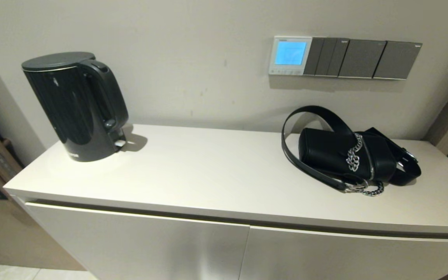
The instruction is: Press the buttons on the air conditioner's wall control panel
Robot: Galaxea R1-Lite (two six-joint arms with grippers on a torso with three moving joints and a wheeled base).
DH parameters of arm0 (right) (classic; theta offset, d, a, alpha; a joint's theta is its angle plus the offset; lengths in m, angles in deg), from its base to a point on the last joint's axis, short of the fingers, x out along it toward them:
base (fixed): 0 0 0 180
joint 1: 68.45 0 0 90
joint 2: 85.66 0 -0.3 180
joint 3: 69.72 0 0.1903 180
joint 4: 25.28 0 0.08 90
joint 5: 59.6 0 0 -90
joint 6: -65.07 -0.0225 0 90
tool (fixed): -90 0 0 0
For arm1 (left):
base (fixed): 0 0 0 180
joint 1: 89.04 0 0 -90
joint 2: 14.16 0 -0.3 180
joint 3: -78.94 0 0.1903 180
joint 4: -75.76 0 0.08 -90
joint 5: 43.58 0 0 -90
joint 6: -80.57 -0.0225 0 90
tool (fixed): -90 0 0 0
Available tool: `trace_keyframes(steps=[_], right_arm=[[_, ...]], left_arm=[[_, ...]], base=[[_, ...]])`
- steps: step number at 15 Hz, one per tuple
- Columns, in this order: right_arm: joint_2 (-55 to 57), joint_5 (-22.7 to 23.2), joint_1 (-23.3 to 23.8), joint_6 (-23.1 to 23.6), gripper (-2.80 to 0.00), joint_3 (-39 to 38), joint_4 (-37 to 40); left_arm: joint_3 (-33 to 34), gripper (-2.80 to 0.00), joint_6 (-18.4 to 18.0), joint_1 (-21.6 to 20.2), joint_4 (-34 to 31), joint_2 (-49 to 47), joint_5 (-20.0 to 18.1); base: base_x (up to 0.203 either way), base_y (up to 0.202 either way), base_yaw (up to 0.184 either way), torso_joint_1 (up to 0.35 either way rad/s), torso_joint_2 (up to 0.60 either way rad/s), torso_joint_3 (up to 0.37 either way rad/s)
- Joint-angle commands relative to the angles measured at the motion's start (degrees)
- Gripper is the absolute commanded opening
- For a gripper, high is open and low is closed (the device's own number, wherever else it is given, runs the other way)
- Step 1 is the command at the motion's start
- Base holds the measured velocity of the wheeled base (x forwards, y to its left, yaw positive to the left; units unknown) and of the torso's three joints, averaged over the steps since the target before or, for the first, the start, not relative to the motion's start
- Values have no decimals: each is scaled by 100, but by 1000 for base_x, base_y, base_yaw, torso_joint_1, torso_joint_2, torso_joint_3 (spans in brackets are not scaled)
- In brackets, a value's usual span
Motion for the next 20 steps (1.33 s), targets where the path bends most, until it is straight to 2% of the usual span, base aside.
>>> trace_keyframes(steps=[1,20], right_arm=[[13,1,-2,-2,-280,-9,2],[13,1,-2,-2,-280,-9,2]], left_arm=[[0,-280,-2,-6,-2,-9,0],[0,-280,-2,2,-2,-9,6]], base=[[0,0,0,0,0,0],[0,0,0,0,0,0]])
